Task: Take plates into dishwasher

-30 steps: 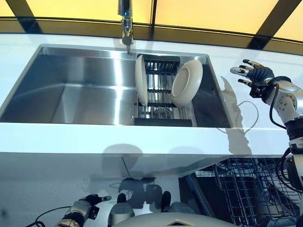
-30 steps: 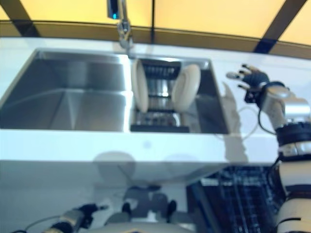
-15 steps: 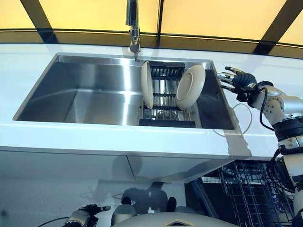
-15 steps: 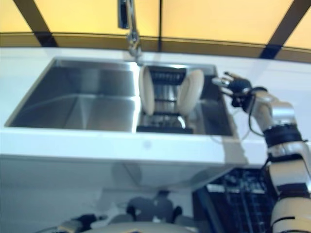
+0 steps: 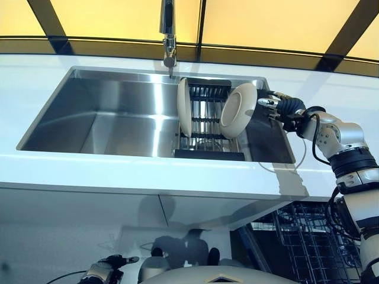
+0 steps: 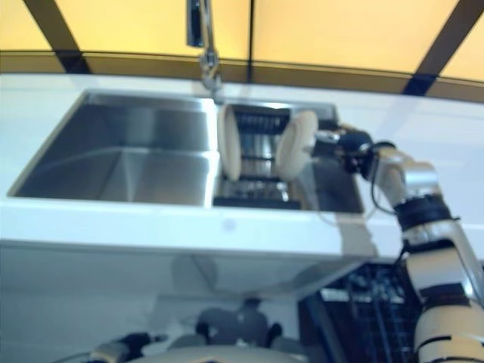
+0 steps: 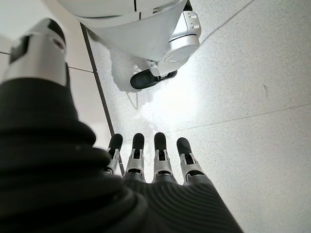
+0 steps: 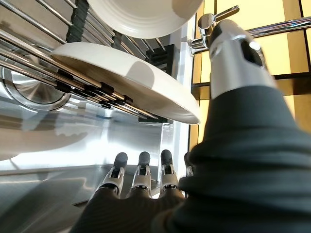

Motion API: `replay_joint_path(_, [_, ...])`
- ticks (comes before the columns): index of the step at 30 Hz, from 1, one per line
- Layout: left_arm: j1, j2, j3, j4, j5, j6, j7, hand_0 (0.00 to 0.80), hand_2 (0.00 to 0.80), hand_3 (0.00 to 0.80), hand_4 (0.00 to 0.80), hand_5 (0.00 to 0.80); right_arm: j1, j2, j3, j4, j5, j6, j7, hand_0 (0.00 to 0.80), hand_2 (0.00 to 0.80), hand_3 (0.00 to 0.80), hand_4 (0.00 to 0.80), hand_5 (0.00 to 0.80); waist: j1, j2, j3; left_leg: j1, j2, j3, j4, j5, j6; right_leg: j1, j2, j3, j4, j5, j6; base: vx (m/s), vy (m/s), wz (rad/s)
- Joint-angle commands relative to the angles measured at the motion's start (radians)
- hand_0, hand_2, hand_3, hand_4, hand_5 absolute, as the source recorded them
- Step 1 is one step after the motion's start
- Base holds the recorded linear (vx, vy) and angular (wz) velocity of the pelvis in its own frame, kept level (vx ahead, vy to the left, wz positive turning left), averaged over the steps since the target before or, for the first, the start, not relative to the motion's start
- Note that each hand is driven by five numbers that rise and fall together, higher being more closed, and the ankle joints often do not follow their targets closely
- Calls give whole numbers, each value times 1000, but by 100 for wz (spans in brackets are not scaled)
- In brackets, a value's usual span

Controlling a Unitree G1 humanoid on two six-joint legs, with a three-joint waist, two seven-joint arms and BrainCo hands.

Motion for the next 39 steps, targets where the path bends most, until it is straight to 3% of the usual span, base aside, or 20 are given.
replay_joint_path(1, [-60,5,-43,76,-29,-19,16,0,0,0,0,0,-65,-12,25,-6,-29,-24,16,0,0,0,0,0,29,-31,10,3,-36,36,22,-66,36,11,-58,-16,61,-58,80,0,0,0])
replay_joint_path(39, [-34,-5,-46,70,-74,-31,32,0,0,0,0,0,-89,48,55,91,-100,74,127,0,0,0,0,0,66,-23,23,-4,-37,16,20,-61,32,28,-63,-40,47,-60,78,2,2,0])
